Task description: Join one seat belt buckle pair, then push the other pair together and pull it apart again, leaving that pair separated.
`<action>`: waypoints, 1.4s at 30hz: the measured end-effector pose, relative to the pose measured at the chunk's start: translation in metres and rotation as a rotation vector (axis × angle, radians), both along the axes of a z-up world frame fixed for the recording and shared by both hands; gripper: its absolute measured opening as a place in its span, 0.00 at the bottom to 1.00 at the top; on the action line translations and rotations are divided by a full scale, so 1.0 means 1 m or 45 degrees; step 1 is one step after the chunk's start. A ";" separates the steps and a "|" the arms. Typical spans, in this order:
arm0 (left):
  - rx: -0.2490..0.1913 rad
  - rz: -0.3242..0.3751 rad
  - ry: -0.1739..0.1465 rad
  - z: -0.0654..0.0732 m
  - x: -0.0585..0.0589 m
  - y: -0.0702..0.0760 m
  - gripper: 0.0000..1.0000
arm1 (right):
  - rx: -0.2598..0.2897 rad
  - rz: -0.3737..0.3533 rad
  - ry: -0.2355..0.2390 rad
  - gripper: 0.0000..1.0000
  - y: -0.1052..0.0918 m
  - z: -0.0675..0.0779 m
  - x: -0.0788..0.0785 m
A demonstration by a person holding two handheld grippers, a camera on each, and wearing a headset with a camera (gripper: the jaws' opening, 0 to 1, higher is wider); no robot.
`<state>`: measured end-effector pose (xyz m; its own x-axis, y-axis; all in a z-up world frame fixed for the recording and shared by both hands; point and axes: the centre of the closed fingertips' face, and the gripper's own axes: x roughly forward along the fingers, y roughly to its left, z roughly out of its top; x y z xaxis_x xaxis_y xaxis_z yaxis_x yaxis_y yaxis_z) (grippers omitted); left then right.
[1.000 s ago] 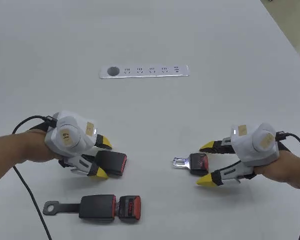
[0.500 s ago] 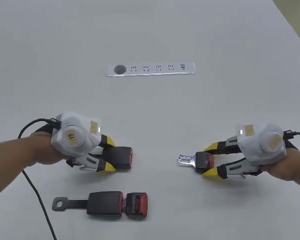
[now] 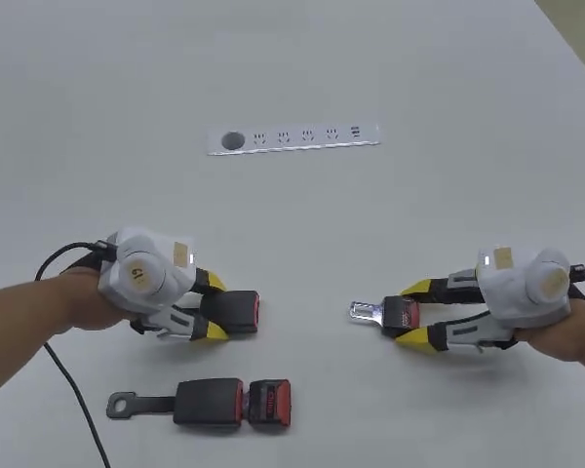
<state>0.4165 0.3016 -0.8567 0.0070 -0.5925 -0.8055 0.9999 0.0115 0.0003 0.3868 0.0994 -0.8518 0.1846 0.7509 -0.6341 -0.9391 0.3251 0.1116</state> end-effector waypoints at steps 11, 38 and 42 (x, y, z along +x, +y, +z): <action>0.024 -0.007 0.014 -0.001 0.000 0.001 0.35 | 0.015 -0.010 -0.012 0.36 0.008 -0.002 0.004; 0.066 -0.007 0.019 -0.003 0.001 0.003 0.35 | 0.033 0.137 -0.014 0.36 0.065 -0.006 0.014; 0.070 -0.010 0.019 -0.003 0.001 0.003 0.35 | 0.036 0.161 -0.006 0.36 0.072 -0.005 0.014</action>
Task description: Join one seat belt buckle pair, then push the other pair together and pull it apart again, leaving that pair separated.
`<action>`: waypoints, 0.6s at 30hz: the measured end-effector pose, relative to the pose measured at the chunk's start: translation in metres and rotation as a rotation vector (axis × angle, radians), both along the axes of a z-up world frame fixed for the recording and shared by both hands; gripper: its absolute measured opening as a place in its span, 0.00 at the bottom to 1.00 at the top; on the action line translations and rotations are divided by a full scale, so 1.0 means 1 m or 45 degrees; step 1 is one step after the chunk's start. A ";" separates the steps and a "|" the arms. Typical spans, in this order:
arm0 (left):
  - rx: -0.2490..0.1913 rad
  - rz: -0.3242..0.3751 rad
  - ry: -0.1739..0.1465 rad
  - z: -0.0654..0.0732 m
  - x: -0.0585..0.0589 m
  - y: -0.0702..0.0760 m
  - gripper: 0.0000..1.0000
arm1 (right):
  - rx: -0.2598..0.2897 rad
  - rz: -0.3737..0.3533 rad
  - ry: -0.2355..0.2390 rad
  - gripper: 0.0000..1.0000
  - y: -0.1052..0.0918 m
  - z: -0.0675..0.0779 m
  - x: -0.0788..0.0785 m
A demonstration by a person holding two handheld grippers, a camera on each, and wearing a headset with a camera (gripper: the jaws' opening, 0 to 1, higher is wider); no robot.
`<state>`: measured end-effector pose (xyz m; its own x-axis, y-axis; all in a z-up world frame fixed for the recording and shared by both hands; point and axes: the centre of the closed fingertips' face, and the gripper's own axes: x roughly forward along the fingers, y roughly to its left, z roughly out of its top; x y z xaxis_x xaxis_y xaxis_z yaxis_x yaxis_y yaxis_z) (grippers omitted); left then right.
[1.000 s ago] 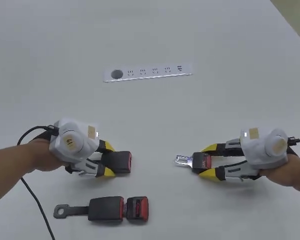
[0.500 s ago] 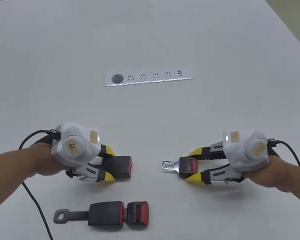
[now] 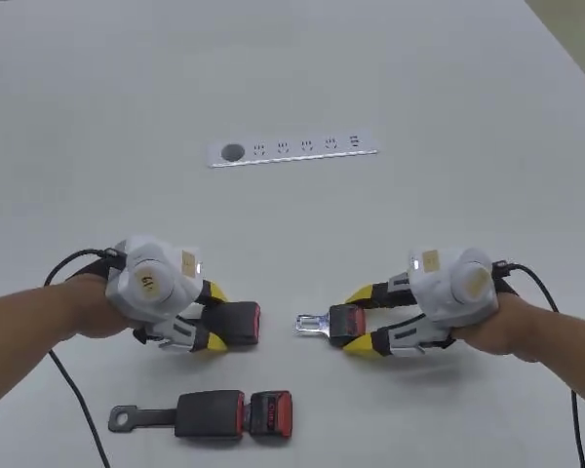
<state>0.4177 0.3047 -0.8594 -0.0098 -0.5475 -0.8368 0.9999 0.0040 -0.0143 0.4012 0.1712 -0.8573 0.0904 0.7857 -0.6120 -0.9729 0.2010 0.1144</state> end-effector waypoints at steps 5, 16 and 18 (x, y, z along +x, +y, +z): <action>0.001 0.002 0.002 0.000 0.000 0.000 0.35 | 0.011 0.020 0.000 0.36 0.012 0.000 0.005; 0.004 0.002 0.001 0.000 0.000 0.000 0.35 | 0.038 0.037 -0.005 0.36 0.037 0.001 0.008; 0.006 0.004 0.002 0.000 0.001 0.000 0.35 | 0.047 0.042 0.001 0.36 0.041 0.002 0.007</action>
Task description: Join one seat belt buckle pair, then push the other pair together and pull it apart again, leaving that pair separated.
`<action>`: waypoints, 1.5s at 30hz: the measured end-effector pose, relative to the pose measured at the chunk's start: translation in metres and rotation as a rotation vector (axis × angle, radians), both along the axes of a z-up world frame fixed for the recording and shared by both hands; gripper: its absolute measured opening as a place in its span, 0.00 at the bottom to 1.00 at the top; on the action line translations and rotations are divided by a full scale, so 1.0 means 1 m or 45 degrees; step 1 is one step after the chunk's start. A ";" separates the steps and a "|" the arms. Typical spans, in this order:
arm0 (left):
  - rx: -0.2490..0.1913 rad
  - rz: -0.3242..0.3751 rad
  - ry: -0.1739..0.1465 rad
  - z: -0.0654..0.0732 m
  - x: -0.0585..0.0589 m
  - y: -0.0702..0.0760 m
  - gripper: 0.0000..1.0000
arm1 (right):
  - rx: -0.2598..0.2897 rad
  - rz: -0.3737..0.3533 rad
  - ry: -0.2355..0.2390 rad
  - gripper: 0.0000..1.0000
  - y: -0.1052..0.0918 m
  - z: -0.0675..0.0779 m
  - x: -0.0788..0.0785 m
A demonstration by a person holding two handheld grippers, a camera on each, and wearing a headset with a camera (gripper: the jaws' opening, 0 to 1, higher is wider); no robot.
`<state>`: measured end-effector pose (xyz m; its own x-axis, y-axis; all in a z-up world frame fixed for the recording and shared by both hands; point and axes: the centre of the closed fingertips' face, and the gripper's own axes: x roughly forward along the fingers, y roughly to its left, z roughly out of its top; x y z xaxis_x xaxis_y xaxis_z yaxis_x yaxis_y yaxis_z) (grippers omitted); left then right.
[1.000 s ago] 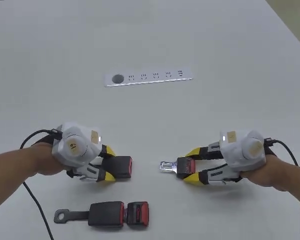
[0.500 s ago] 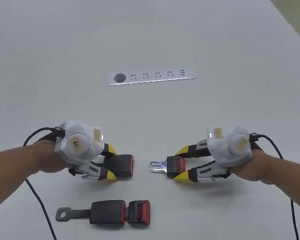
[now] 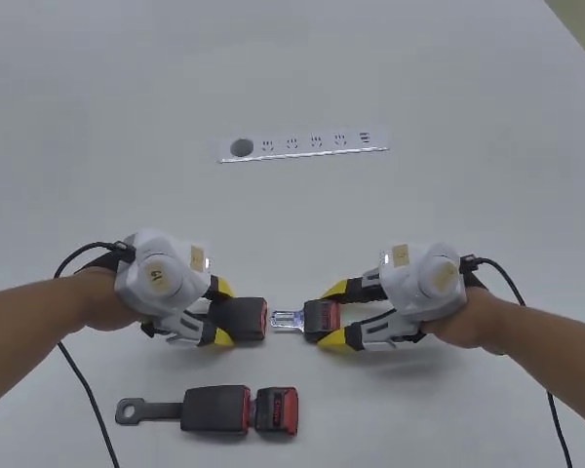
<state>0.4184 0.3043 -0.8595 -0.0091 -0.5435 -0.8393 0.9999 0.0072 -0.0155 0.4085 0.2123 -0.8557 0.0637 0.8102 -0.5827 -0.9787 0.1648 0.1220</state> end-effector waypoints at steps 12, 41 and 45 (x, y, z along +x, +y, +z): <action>-0.004 -0.010 -0.004 0.000 0.000 -0.001 0.35 | 0.011 0.030 -0.001 0.36 0.016 0.001 0.002; 0.021 -0.074 -0.010 -0.001 0.000 0.000 0.34 | -0.002 0.003 -0.008 0.35 0.043 -0.002 0.009; 0.022 -0.069 -0.008 -0.001 0.000 0.000 0.34 | -0.006 -0.008 -0.012 0.35 0.043 -0.002 0.008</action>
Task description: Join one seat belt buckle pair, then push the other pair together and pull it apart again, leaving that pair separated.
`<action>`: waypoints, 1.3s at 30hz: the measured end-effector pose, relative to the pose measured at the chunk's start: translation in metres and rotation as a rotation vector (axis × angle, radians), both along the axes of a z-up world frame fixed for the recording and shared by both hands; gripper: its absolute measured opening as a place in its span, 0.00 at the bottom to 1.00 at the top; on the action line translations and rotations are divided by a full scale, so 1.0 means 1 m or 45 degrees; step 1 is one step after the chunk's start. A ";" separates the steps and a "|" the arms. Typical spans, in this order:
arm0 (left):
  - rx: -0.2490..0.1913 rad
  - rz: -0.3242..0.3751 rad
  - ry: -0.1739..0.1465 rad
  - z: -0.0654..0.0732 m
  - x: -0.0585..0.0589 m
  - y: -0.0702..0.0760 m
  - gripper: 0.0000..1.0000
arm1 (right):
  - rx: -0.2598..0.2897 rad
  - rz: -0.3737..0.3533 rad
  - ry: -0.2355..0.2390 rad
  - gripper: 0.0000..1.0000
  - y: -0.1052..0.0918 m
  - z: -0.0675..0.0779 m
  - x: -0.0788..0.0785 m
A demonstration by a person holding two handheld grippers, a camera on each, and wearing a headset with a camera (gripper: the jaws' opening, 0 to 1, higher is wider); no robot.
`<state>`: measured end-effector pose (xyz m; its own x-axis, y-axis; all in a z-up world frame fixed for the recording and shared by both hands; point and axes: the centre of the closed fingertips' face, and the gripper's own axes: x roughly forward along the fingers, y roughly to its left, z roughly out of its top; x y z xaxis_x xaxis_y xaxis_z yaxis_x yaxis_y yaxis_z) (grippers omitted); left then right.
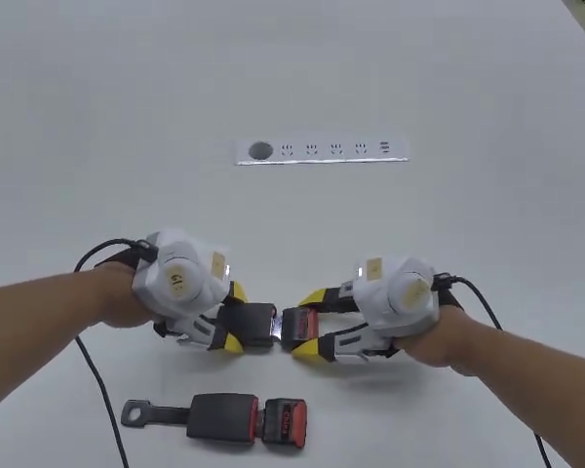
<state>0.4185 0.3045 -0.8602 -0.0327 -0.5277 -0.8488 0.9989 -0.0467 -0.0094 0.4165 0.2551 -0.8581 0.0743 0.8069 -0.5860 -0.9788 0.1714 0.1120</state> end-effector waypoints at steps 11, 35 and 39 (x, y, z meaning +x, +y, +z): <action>0.010 0.001 0.000 0.000 0.000 0.000 0.34 | -0.019 -0.009 -0.019 0.35 0.001 0.000 0.000; 0.015 -0.008 -0.001 0.000 -0.001 0.000 0.34 | -0.028 -0.010 -0.039 0.36 0.000 0.000 -0.001; 0.017 -0.010 -0.001 0.000 -0.001 0.000 0.34 | -0.031 -0.008 -0.043 0.36 0.000 0.000 -0.001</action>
<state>0.4178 0.3043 -0.8603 -0.0362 -0.5162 -0.8557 0.9985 -0.0542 -0.0096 0.4155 0.2553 -0.8583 0.0991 0.7918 -0.6027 -0.9809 0.1795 0.0745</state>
